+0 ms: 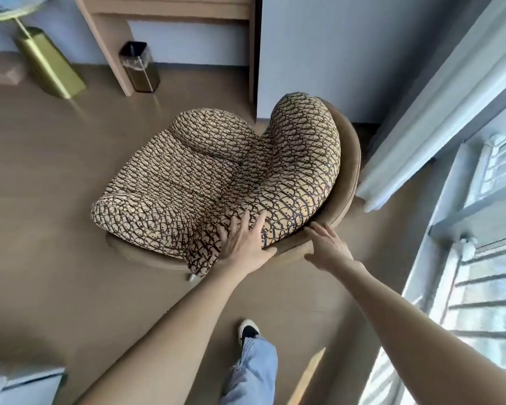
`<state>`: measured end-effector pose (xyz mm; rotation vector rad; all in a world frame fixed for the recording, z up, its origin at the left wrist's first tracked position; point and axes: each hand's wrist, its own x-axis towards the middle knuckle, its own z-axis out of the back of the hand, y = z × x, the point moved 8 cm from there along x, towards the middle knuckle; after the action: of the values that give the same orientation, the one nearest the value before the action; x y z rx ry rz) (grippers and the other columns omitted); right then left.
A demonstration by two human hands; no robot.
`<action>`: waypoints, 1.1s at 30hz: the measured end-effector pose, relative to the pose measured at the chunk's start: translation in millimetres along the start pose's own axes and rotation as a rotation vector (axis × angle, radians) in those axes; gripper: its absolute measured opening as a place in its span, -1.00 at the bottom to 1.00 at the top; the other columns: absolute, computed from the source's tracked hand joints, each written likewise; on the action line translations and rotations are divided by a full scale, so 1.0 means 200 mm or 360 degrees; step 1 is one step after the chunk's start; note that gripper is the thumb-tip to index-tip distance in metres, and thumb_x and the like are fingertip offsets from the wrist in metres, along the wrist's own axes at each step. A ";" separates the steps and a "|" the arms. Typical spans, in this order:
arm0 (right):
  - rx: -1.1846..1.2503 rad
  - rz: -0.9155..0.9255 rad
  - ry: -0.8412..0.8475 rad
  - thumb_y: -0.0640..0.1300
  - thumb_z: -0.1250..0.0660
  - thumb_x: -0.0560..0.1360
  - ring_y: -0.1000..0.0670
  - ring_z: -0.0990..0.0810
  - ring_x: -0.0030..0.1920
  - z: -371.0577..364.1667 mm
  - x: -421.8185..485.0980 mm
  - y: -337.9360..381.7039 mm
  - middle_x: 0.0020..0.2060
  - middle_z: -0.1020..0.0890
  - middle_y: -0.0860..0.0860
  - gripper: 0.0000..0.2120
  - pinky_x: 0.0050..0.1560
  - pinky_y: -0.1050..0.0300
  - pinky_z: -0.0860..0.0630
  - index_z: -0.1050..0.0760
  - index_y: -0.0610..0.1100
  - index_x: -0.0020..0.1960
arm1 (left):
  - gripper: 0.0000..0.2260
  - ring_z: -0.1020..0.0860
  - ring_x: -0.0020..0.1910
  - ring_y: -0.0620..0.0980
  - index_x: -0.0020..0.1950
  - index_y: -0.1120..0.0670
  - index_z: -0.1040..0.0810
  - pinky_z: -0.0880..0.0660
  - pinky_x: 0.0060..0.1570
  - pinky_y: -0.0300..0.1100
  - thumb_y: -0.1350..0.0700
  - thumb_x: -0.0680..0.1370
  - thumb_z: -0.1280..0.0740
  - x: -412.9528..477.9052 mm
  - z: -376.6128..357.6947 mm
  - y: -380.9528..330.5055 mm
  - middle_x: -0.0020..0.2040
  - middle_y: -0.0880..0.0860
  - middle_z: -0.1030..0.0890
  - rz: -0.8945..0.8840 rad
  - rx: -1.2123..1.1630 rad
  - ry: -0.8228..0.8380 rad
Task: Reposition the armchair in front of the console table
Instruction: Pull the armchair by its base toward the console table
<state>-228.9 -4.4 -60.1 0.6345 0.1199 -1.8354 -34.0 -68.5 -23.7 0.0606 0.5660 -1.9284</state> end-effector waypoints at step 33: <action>-0.0705 0.0675 0.0097 0.55 -0.26 0.34 0.01 -0.40 0.47 0.07 0.17 -0.05 0.44 -0.49 0.13 -0.18 0.50 -0.33 -0.19 -0.37 0.14 0.47 | -0.05 0.22 0.63 0.17 0.63 -0.14 0.23 0.05 0.54 0.33 -0.34 0.47 -0.32 -0.37 -0.10 0.48 0.66 0.07 0.23 0.0470 0.0145 -0.0296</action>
<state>-251.0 -35.3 -66.8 0.3664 0.3909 -1.3216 77.9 -26.0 -54.6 0.0209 0.3248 -1.6501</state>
